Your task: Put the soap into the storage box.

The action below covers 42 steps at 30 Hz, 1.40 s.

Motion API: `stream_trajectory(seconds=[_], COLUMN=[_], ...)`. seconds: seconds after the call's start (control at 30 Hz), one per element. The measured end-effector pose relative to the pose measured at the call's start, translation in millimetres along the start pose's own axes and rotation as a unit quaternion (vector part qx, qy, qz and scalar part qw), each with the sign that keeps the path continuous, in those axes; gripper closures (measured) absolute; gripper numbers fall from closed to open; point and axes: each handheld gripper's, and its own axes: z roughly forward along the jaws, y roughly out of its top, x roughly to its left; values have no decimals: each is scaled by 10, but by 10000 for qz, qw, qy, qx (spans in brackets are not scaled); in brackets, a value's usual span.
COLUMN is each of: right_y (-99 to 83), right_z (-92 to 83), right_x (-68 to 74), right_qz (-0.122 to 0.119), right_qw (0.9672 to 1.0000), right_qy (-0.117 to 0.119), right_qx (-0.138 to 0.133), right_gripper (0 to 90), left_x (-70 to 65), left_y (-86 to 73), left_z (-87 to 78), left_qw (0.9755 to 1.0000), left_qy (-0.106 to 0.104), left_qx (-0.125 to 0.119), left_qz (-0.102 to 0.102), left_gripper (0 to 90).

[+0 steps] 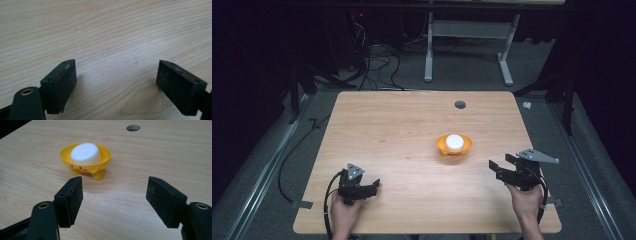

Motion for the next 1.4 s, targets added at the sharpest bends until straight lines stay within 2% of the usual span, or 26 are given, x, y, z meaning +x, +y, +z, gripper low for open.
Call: stream_trajectory(seconds=[0.77, 1.4], right_y=[-190, -357], right_z=[101, 445], right_x=[27, 87], right_qz=[51, 27], right_qw=[9998, 9989], right_qy=[-14, -41], right_qx=[169, 476], right_gripper=[310, 321], left_x=[0, 0], left_y=[0, -1], left_z=[0, -2], left_qw=[10000, 10000], left_qy=[2, -2], left_qx=[0, -2], left_qz=[0, -8], left_gripper=[171, 173])
